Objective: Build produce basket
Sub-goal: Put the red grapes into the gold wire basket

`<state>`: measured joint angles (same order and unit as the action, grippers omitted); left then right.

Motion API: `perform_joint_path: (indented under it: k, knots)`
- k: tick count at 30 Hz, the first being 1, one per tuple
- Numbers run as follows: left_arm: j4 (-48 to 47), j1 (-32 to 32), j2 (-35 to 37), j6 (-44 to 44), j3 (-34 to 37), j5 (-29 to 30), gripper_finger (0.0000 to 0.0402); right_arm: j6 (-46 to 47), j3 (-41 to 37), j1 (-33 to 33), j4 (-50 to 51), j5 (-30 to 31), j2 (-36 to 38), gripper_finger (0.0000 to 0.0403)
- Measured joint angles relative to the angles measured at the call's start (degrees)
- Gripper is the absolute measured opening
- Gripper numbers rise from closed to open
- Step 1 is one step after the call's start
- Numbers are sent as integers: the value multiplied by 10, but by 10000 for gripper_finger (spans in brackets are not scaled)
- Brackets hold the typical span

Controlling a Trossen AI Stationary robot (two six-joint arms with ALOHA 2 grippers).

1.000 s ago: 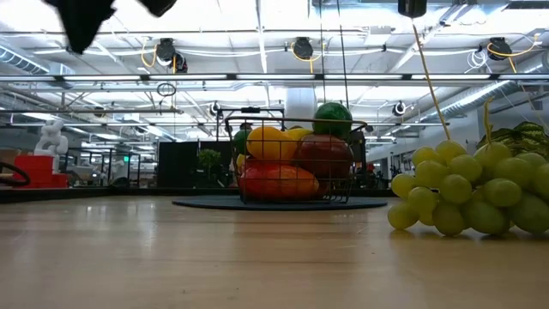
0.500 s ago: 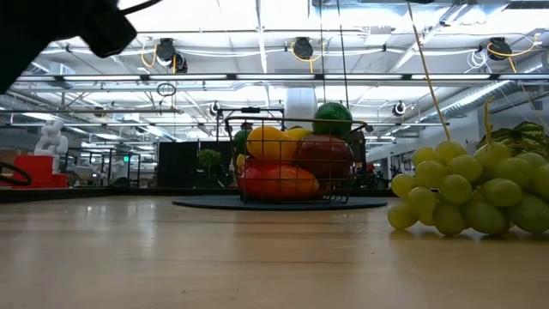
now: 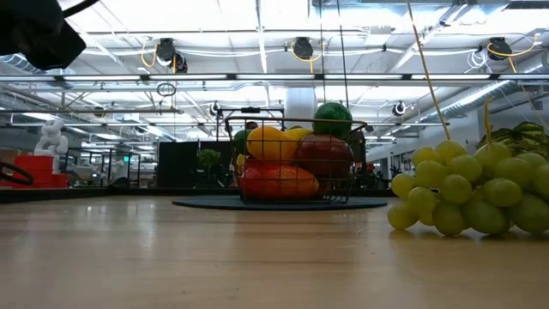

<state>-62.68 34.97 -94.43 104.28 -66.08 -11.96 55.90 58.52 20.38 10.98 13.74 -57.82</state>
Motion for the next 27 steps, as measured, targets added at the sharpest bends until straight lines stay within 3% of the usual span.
perform_joint_path:
  k: [7,12,27]
  knots:
    - [26,9,0,28,40,7,170,0,0,0,0,0,0,0]
    - [99,11,0,40,78,15,170,0,0,0,0,-1,0,0]
    - [74,21,0,88,86,35,170,-2,0,21,4,-1,0,0]
